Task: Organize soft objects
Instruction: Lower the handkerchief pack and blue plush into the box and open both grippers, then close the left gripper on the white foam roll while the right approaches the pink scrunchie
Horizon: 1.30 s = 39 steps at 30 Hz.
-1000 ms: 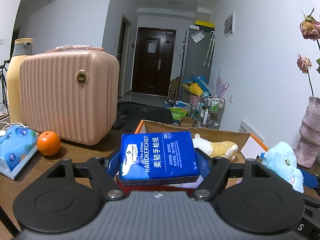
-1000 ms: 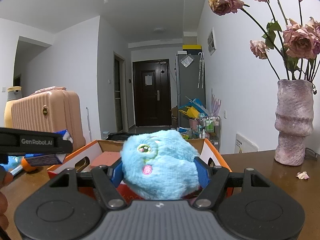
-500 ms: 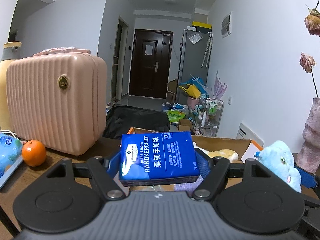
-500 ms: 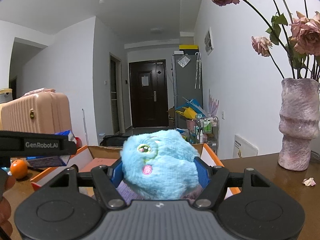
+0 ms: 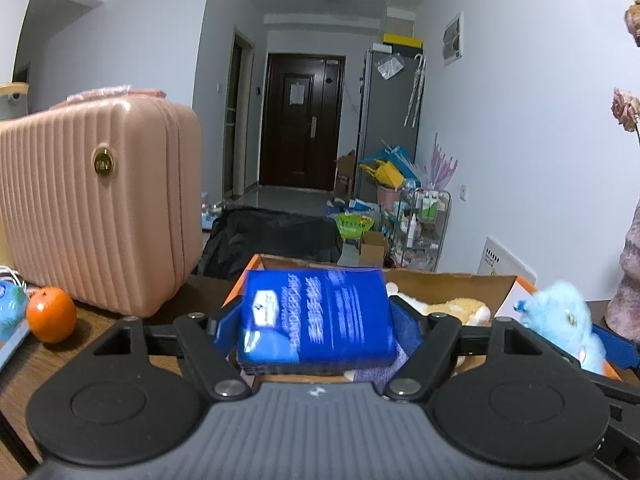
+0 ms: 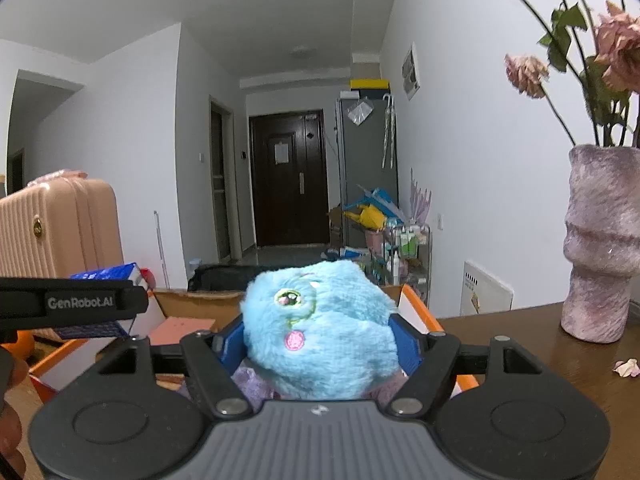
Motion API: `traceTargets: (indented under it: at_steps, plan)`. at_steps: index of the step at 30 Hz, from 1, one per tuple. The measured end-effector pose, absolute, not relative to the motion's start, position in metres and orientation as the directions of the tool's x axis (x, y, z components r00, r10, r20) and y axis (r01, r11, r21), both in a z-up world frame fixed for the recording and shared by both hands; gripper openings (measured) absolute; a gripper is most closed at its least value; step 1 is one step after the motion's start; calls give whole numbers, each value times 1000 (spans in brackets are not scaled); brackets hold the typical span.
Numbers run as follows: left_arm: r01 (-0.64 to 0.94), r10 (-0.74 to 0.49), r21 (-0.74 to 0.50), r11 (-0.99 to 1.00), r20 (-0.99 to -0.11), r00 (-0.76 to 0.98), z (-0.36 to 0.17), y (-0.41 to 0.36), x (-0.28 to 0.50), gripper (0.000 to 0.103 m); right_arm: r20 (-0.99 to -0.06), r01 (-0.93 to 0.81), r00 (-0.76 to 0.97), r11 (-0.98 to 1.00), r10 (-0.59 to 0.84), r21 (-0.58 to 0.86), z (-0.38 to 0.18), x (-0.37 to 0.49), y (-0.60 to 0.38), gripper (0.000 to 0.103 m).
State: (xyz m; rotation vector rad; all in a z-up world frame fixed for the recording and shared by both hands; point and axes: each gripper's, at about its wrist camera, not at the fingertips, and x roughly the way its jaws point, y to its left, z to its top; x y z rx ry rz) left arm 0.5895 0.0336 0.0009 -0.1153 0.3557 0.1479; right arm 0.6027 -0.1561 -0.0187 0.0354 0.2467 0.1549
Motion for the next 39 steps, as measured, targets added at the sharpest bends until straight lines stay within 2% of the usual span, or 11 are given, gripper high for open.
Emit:
traceTargets:
  at_steps: [1, 3, 8, 15, 39]
  plan:
    - [-167, 125, -90, 982, -360, 925, 0, 35, 590, 88, -252, -145, 955, 988, 154, 55, -20, 604, -157, 75]
    - [-182, 136, -99, 978, -358, 924, 0, 37, 589, 100, -266, -140, 952, 989, 150, 57, -20, 606, -158, 91]
    - [-201, 156, -95, 975, -352, 923, -1, 38, 585, 103, -273, -115, 954, 992, 126, 56, -22, 606, -161, 103]
    - [-217, 165, -106, 971, -365, 916, -2, 43, 579, 103, -278, -95, 954, 992, 115, 84, -22, 603, -169, 103]
    - [-190, 132, -101, 977, -418, 899, -10, 17, 501, 103, -271, -83, 958, 996, 90, 36, -22, 521, -204, 103]
